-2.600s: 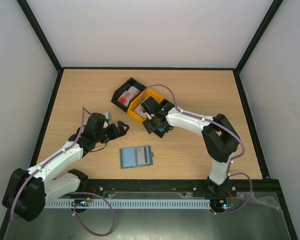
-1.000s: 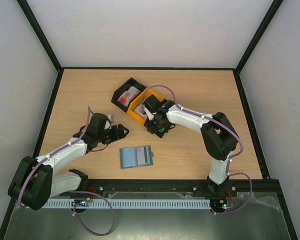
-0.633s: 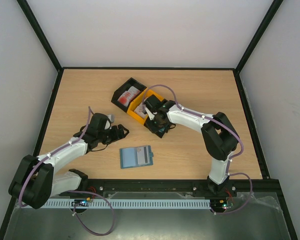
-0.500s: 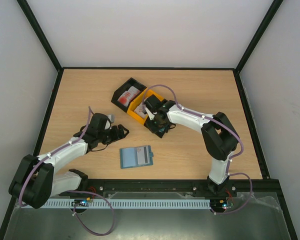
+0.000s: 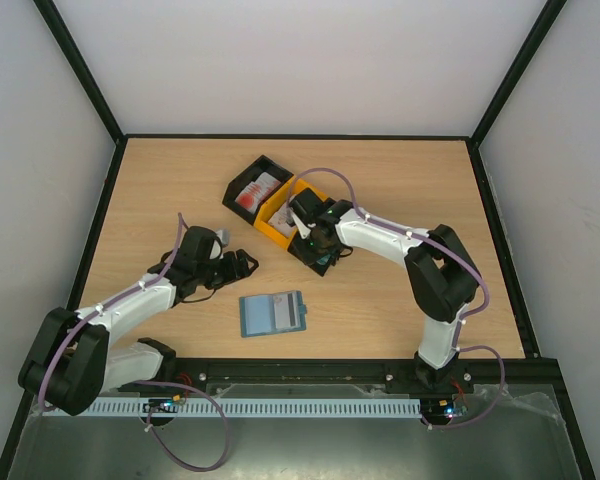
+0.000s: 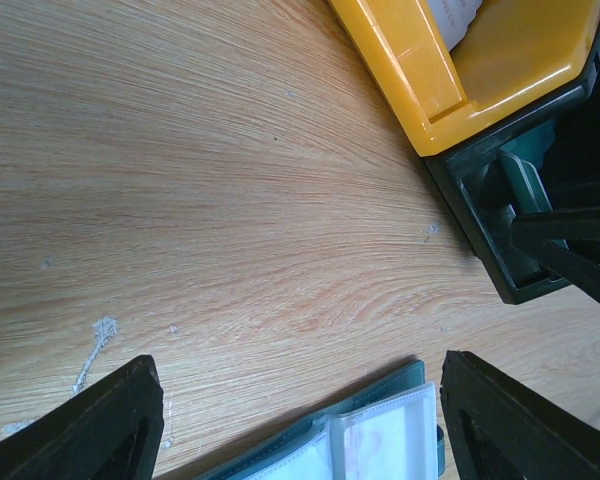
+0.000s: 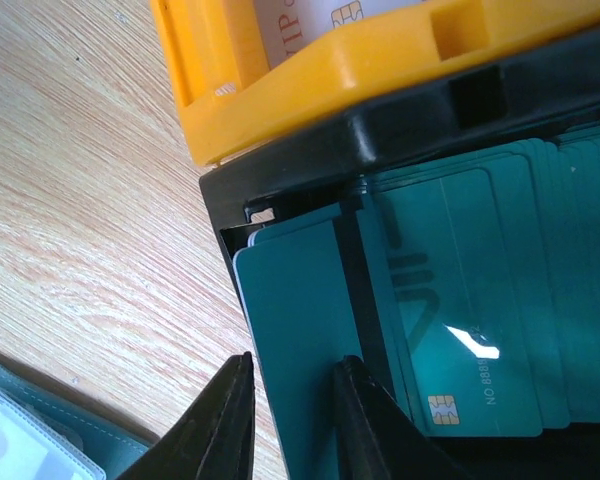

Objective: Put the credit cards into the card holder
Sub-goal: Pick up the credit card from the storage box.

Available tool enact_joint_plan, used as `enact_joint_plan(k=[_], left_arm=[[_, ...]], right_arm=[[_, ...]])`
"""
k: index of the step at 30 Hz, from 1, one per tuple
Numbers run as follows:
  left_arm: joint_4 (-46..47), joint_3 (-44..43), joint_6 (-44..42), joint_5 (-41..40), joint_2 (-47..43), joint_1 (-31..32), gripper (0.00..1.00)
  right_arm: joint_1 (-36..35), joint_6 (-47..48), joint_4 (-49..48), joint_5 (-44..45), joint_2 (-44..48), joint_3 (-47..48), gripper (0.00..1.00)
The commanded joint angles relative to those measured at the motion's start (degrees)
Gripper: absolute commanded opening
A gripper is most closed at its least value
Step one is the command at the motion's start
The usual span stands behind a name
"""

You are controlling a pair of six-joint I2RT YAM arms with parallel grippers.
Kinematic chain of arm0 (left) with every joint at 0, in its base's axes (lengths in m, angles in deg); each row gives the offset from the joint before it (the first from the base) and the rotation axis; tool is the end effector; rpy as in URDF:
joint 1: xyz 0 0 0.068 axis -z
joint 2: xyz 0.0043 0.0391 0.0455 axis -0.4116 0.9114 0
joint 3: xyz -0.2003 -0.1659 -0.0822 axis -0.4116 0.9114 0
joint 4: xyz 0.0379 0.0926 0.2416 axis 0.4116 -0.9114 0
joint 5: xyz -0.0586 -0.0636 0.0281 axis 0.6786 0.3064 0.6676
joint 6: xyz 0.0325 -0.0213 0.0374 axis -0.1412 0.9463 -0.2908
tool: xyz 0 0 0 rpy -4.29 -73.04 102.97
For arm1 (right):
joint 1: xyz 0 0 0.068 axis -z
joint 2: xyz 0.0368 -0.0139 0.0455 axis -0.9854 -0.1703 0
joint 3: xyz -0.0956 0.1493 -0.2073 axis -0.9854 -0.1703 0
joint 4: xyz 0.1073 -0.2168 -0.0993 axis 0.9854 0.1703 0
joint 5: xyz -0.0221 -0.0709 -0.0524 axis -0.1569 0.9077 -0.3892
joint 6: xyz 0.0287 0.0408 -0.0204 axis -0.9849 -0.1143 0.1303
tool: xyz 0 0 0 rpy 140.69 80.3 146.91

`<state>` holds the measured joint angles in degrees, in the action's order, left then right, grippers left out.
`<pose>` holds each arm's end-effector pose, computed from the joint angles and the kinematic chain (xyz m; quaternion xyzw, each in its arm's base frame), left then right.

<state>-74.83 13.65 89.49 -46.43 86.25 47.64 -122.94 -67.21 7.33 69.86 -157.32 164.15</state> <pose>0.2024 -0.1009 0.1723 -0.0791 0.9012 -0.3511 0.2416 0.2699 0.2596 0.1962 -0.3228 0.9208 0.1738 0.1329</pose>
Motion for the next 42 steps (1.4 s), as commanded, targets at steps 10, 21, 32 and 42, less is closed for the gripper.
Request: enact_joint_plan(k=[10, 21, 32, 42], left_arm=[[0.61, -0.51, -0.95, 0.82, 0.83, -0.39, 0.77], [0.87, -0.60, -1.04, 1.13, 1.30, -0.35, 0.77], [1.31, -0.86, -1.05, 1.56, 1.91, -0.35, 0.76], [1.58, -0.84, -1.12, 1.78, 2.39, -0.38, 0.77]], right_arm=[[0.20, -0.18, 2.25, -0.03, 2.64, -0.67, 0.15], [0.20, 0.00, 2.23, -1.43, 3.22, -0.93, 0.14], [0.32, 0.18, 2.14, -1.97, 4.18, -0.99, 0.13], [0.29, 0.42, 1.71, -1.66, 4.94, -1.14, 0.09]])
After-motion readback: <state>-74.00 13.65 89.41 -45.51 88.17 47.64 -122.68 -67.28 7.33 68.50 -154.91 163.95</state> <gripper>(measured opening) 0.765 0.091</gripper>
